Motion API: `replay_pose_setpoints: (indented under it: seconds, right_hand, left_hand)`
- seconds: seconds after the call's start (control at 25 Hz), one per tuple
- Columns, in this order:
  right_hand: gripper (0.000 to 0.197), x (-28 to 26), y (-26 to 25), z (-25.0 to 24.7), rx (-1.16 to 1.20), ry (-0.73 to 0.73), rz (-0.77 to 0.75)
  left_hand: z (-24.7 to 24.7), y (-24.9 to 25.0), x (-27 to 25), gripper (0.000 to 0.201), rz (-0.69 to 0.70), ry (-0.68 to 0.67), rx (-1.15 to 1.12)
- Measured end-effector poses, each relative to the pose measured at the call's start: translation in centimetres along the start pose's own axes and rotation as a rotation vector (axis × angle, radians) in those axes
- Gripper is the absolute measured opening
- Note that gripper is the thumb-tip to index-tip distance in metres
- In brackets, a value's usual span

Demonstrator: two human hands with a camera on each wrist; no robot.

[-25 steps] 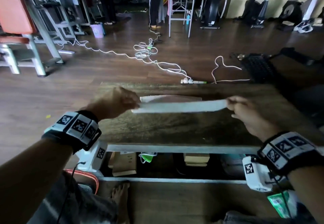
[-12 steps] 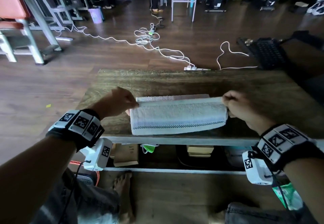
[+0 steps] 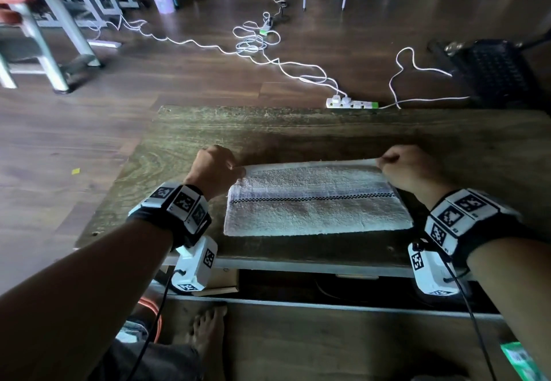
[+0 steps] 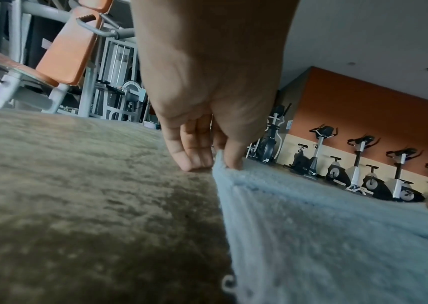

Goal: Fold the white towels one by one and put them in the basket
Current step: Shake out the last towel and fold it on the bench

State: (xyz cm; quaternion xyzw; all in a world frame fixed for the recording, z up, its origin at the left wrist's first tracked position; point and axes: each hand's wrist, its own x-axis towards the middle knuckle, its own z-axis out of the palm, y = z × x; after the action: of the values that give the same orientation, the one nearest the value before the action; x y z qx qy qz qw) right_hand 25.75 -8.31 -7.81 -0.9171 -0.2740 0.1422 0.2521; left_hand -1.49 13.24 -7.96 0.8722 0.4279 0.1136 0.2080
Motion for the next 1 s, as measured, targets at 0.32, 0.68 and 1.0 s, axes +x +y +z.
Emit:
replay_pose_setpoints:
  seconds: [0.32, 0.68, 1.0]
  right_hand:
    - [0.008, -0.9, 0.3, -0.6, -0.086, 0.018, -0.124]
    - [0.028, -4.6, 0.0, -7.0, 0.508, 0.443, -0.254]
    - [0.021, -11.6, 7.5, -2.5, 0.133, -0.031, -0.085]
  left_hand:
    - [-0.8, -0.3, 0.6, 0.021, 0.112, -0.093, 0.051]
    - [-7.4, 4.1, -3.5, 0.012, 0.453, 0.546, -0.204]
    - [0.7, -1.2, -10.9, 0.019, 0.227, 0.102, -0.108]
